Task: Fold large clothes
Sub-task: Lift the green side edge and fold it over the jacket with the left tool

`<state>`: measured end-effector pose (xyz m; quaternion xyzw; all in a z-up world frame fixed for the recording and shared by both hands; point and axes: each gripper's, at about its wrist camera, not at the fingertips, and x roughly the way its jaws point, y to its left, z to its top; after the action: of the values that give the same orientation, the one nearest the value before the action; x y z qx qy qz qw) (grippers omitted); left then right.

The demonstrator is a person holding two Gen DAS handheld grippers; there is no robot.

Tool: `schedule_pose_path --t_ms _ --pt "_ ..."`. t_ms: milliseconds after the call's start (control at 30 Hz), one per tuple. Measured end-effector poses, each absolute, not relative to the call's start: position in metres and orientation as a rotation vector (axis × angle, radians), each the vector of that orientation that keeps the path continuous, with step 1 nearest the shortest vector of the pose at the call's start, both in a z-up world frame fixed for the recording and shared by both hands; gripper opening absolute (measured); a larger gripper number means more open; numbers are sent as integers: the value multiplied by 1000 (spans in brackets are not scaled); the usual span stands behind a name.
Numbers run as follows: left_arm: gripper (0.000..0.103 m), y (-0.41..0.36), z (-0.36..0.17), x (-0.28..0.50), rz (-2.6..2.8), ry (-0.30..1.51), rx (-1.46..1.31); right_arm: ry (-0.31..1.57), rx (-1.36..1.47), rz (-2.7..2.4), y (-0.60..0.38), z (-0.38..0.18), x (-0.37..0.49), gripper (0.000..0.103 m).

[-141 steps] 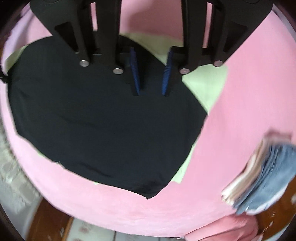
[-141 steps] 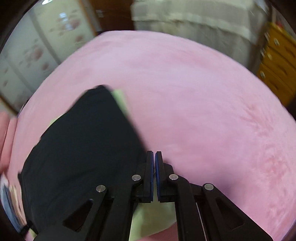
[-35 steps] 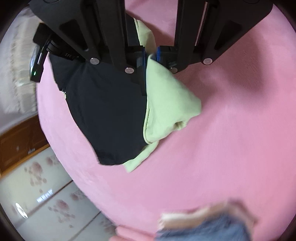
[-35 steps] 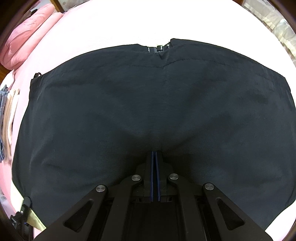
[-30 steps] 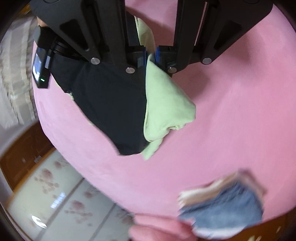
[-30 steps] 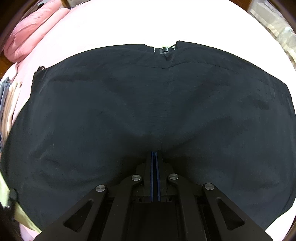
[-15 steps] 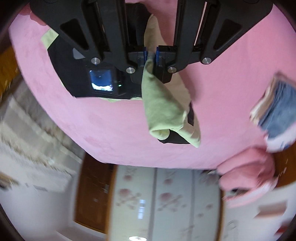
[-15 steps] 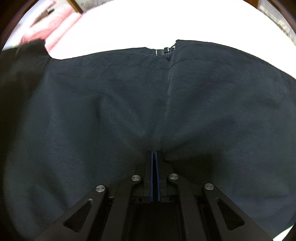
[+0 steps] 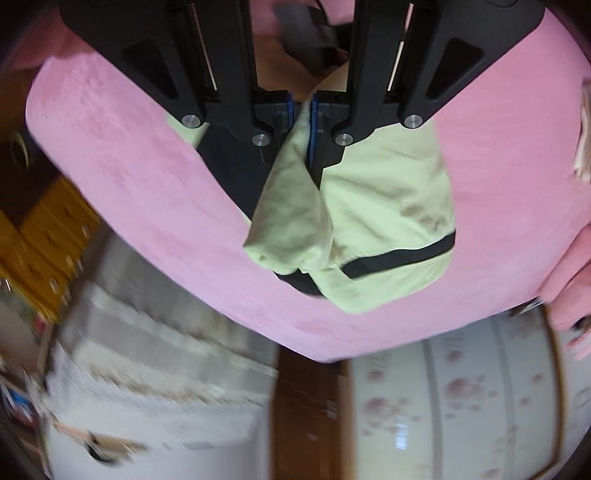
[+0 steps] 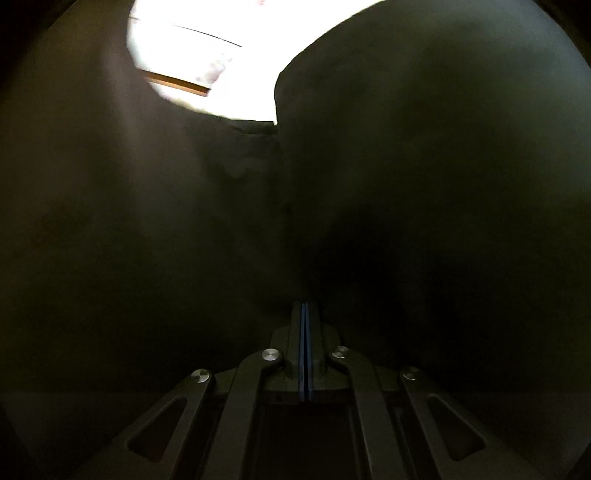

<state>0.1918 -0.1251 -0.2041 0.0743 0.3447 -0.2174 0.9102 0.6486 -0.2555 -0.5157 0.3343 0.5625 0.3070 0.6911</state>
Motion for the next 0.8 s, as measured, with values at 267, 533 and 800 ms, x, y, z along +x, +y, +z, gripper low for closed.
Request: schedule_pose_path --t_ms 267,533,800 --pt "3 -197 -240 178 -557 765 340 1176 888 845 -295 -525 643 0" --pt "3 -165 -215 189 -595 800 284 1201 887 817 -316 -517 641 0" --pt "3 -141 -187 191 -677 726 318 1254 862 704 -398 -481 656 0"
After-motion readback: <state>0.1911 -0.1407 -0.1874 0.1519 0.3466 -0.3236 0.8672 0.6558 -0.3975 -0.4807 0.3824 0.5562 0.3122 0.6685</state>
